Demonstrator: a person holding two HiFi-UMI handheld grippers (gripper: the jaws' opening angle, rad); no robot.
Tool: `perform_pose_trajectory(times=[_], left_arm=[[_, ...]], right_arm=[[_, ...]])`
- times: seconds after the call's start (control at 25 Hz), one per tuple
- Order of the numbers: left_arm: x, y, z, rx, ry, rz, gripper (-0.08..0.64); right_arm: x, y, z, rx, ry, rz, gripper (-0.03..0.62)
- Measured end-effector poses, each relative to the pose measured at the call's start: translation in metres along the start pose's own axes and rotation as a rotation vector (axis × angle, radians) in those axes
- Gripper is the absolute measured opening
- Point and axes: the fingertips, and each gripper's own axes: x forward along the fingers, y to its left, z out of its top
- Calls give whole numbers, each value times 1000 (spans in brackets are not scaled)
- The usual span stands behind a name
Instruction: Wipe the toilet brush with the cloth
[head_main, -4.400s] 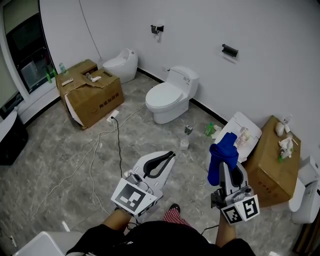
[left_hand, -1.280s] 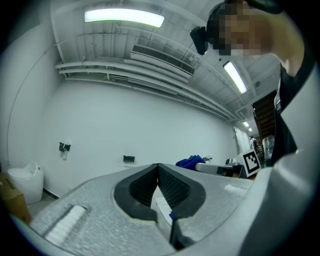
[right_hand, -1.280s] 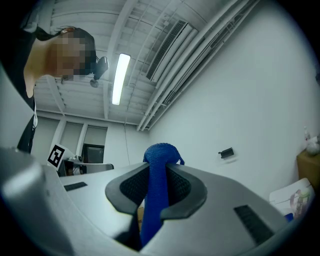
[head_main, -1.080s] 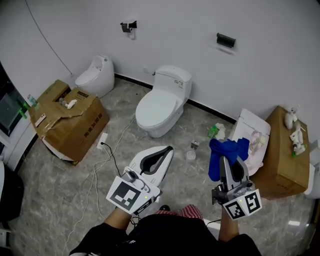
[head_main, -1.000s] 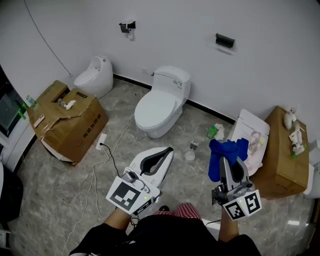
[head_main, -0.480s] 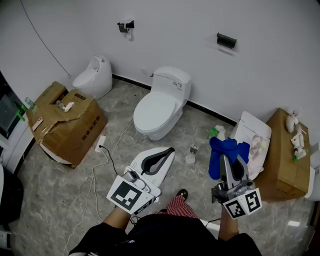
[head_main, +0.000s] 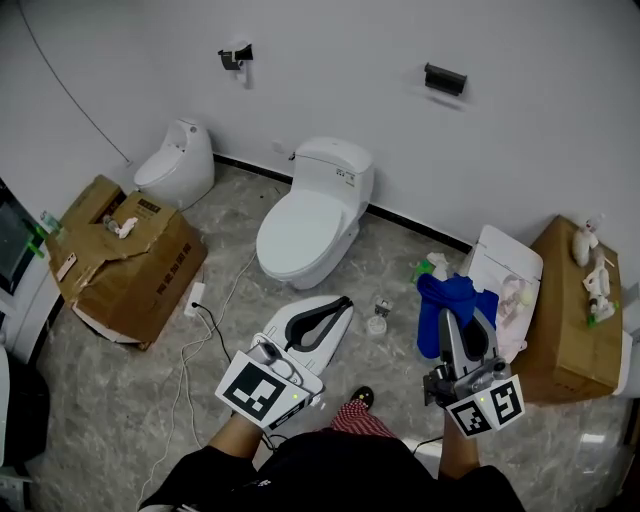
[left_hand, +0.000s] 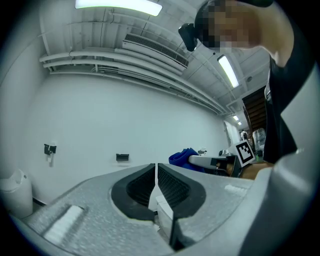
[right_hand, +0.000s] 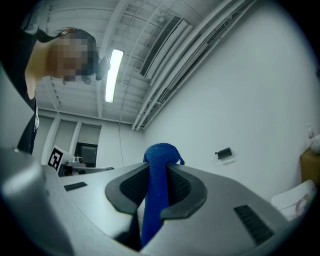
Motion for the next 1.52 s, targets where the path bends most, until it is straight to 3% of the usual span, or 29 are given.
perform_pose_trajectory(times=[0.6, 0.84, 1.16, 1.52], left_arm=[[89, 33, -14, 17, 29, -53, 8], [120, 31, -5, 47, 14, -68, 8], [143, 31, -15, 45, 41, -99, 8], [166, 36, -35, 48, 78, -161, 8]], right_arm=[[37, -81, -3, -2, -19, -43, 64], [44, -112, 1, 17, -39, -53, 64], [47, -131, -1, 24, -55, -57, 64], [43, -145, -15, 25, -32, -121, 64]])
